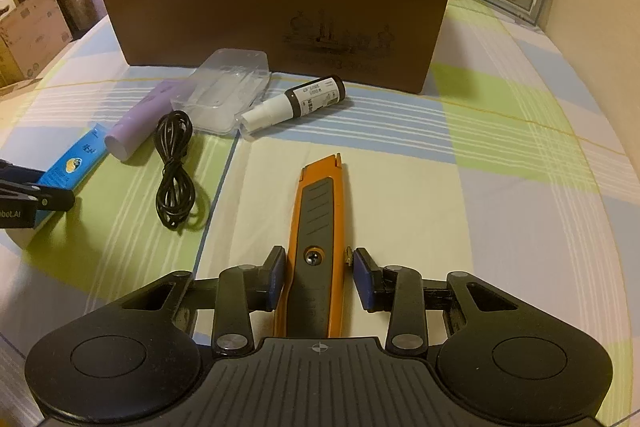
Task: Organize rigid objects
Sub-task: 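Lift the blue tube with the left gripper while the right lifts the orange knife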
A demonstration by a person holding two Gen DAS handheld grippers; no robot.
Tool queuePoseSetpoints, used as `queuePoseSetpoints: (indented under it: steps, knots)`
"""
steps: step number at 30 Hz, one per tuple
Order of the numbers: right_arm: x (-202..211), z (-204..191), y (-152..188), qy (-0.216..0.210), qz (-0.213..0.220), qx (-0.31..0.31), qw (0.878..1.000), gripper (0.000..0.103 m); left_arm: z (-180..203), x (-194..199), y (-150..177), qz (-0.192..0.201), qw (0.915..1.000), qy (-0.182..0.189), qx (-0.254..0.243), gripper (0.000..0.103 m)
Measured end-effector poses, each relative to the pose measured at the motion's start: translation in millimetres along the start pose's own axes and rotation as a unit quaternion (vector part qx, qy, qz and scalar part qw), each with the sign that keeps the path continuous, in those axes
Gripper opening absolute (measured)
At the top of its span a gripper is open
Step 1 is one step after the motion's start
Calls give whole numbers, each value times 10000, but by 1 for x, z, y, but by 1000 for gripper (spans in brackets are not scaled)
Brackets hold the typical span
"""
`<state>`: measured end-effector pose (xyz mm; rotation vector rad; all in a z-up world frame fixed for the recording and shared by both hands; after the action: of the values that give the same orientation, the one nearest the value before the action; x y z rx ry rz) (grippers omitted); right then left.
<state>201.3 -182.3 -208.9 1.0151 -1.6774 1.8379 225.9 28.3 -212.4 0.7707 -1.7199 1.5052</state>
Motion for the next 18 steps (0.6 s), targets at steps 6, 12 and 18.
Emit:
queuePoseSetpoints:
  steps: [6, 12, 18]
  knots:
    - [5, 2, 3, -132, -65, -160, 9998, 32, 2, 6, 5, -38, 9998, 165, 132, 34]
    - [12, 2, 4, -282, -93, -366, 9989, 32, -1, 13, 4, 44, 9996, 146, 228, 34]
    - [18, 0, -4, -392, 11, -424, 9983, 31, -6, 21, -2, 189, 9993, 93, 296, 34]
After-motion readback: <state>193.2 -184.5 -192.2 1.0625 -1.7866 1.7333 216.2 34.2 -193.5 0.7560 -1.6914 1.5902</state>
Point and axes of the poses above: each gripper's, at about its wrist camera, not at the fingertips, and x roughly against the way its jaws point, z to its right, y to its underside, the point moved 7 cm from there along -x, roughly the way its jaws point, and after that the axes turned 7 degrees about z, right-handed, at the moved point
